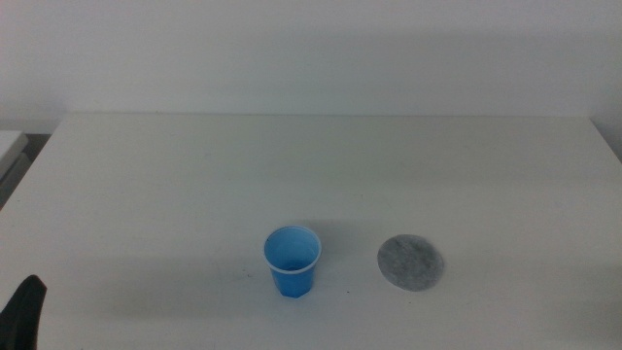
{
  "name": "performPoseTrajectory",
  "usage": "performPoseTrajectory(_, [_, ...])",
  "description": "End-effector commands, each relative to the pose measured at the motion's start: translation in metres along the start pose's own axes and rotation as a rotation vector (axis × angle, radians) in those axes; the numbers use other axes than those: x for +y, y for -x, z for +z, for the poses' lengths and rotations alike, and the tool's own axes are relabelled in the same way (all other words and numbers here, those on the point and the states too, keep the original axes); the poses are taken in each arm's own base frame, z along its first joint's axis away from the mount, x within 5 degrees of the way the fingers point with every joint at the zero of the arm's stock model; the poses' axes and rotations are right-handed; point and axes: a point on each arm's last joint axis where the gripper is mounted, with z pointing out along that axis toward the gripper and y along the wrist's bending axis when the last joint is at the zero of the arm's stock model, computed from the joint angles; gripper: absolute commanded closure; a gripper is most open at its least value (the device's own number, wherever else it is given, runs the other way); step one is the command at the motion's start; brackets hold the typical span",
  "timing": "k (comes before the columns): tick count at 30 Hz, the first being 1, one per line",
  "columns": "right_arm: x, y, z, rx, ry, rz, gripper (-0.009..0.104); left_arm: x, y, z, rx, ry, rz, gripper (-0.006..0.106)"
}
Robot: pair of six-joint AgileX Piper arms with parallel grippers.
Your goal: Place an empty cup on a cup mat.
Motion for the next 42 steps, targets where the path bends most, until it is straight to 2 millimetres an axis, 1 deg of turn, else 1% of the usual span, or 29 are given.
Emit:
performPoseTrajectory(1, [0.0,0.0,0.0,-0.008,0.0,-0.01,0.002,0.0,0.005,0.0,0.016,-0.002,-0.033,0.007])
performPoseTrajectory(2, [0.0,0.0,0.0,-0.008,0.0,-0.01,0.002,-0.001,0.018,0.003,0.065,-0.004,-0.052,0.007])
performPoseTrajectory(3, [0.0,0.0,0.0,-0.008,0.0,-0.01,0.002,-0.003,0.035,0.005,0.107,-0.008,-0.067,0.007])
performPoseTrajectory(6, [0.0,0.0,0.0,-0.008,0.0,-0.01,0.002,-0.01,0.089,0.019,0.371,-0.044,-0.091,0.007])
performPoseTrajectory(7, [0.0,0.0,0.0,-0.008,0.0,-0.01,0.002,-0.012,0.107,0.026,0.466,-0.053,-0.098,0.007])
performPoseTrajectory(8, [0.0,0.0,0.0,-0.008,0.0,-0.01,0.002,-0.014,0.123,0.039,0.566,-0.066,-0.11,0.007])
performPoseTrajectory(9, [0.0,0.0,0.0,-0.008,0.0,-0.01,0.002,-0.017,0.134,0.046,0.642,-0.08,-0.121,0.007])
performPoseTrajectory(10, [0.0,0.0,0.0,-0.008,0.0,-0.01,0.002,-0.019,0.152,0.057,0.696,-0.098,-0.132,0.007])
performPoseTrajectory(11, [0.0,0.0,0.0,-0.008,0.0,-0.01,0.002,-0.021,0.157,0.071,0.78,-0.106,-0.137,0.007])
performPoseTrajectory(12, [0.0,0.0,0.0,-0.008,0.0,-0.01,0.002,-0.022,0.169,0.081,0.818,-0.115,-0.132,0.007])
performPoseTrajectory(13, [0.0,0.0,0.0,-0.008,0.0,-0.01,0.002,-0.025,0.175,0.096,0.883,-0.132,-0.123,0.007])
performPoseTrajectory(14, [0.0,0.0,0.0,-0.008,0.0,-0.01,0.002,-0.03,0.176,0.114,0.956,-0.159,-0.1,0.007])
performPoseTrajectory(15, [0.0,0.0,0.0,-0.008,0.0,-0.01,0.002,-0.034,0.18,0.122,0.983,-0.176,-0.076,0.007])
performPoseTrajectory(16, [0.0,0.0,0.0,-0.008,0.0,-0.01,0.002,-0.041,0.182,0.136,1.026,-0.193,-0.046,0.007])
performPoseTrajectory(18, [0.0,0.0,0.0,-0.008,0.0,-0.01,0.002,-0.059,0.179,0.167,1.071,-0.204,-0.003,0.007])
performPoseTrajectory(20, [0.0,0.0,0.0,-0.008,0.0,-0.01,0.002,-0.082,0.174,0.192,1.101,-0.226,0.05,0.007])
performPoseTrajectory(21, [0.0,0.0,0.0,-0.008,0.0,-0.01,0.002,-0.091,0.173,0.201,1.107,-0.235,0.063,0.007])
performPoseTrajectory(23, [0.0,0.0,0.0,-0.008,0.0,-0.01,0.002,-0.113,0.163,0.221,1.15,-0.24,0.042,0.007])
performPoseTrajectory(25, [0.0,0.0,0.0,-0.008,0.0,-0.01,0.002,-0.129,0.15,0.234,1.191,-0.25,0.049,0.007])
performPoseTrajectory(28, [0.0,0.0,0.0,-0.008,0.0,-0.01,0.002,-0.148,0.126,0.244,1.262,-0.269,0.086,0.007])
performPoseTrajectory(31, [0.0,0.0,0.0,-0.008,0.0,-0.01,0.002,-0.158,0.104,0.253,1.323,-0.274,0.111,0.007])
performPoseTrajectory(42, [0.0,0.0,0.0,-0.008,0.0,-0.01,0.002,-0.171,0.032,0.281,1.52,-0.235,0.136,0.007])
